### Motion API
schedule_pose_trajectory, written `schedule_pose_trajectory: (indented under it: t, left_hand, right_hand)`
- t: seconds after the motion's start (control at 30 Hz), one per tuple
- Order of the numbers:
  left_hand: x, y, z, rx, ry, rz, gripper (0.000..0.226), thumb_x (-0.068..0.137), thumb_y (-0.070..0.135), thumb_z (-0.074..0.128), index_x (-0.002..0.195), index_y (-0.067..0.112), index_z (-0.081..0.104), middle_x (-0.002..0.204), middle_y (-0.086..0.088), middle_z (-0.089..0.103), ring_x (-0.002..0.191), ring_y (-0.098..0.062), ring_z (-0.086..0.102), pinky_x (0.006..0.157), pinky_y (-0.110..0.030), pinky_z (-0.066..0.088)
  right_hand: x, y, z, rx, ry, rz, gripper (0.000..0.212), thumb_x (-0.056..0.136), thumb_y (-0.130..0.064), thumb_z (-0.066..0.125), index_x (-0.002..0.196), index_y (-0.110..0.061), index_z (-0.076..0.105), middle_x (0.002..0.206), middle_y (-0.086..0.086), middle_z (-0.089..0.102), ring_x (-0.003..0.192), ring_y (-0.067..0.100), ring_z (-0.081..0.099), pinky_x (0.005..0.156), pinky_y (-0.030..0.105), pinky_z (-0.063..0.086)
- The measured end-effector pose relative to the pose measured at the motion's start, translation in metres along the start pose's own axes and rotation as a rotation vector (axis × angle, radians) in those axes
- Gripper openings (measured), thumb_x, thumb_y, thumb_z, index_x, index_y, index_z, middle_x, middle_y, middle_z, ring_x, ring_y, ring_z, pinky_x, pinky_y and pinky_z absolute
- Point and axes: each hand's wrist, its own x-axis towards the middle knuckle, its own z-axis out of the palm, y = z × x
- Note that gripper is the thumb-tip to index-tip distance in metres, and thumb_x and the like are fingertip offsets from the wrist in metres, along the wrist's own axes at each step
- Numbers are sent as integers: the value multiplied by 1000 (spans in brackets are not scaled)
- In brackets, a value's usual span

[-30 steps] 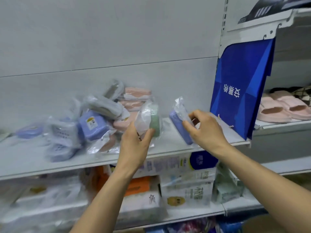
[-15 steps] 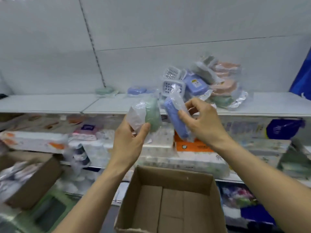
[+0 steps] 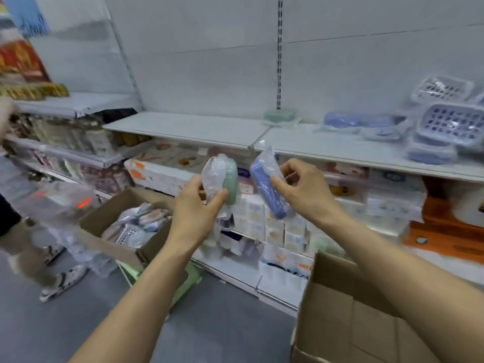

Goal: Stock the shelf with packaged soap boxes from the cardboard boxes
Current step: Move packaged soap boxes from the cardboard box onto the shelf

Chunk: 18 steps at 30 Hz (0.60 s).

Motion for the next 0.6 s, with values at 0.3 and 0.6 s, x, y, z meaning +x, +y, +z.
schedule_pose_trajectory:
  t: [0.3, 0.6]
  left_hand:
    - [146, -135, -102, 97, 10, -96, 17, 89, 25, 69, 106, 27, 64, 95, 13, 69, 86, -5, 65, 71, -21, 50]
    - [243, -297, -190, 209, 26, -270, 14, 88, 27, 71, 97, 27, 60, 90, 13, 66, 83, -8, 63, 68, -27, 48]
  right_hand:
    - [125, -33, 214, 178, -132, 86, 17, 83, -27, 66, 75, -16, 57, 72, -3, 62, 66, 17, 57, 67, 39, 50]
    - [200, -54, 399, 171, -314, 161, 23, 85, -26, 65, 78, -6, 55, 73, 8, 60, 62, 14, 48, 64, 37, 45]
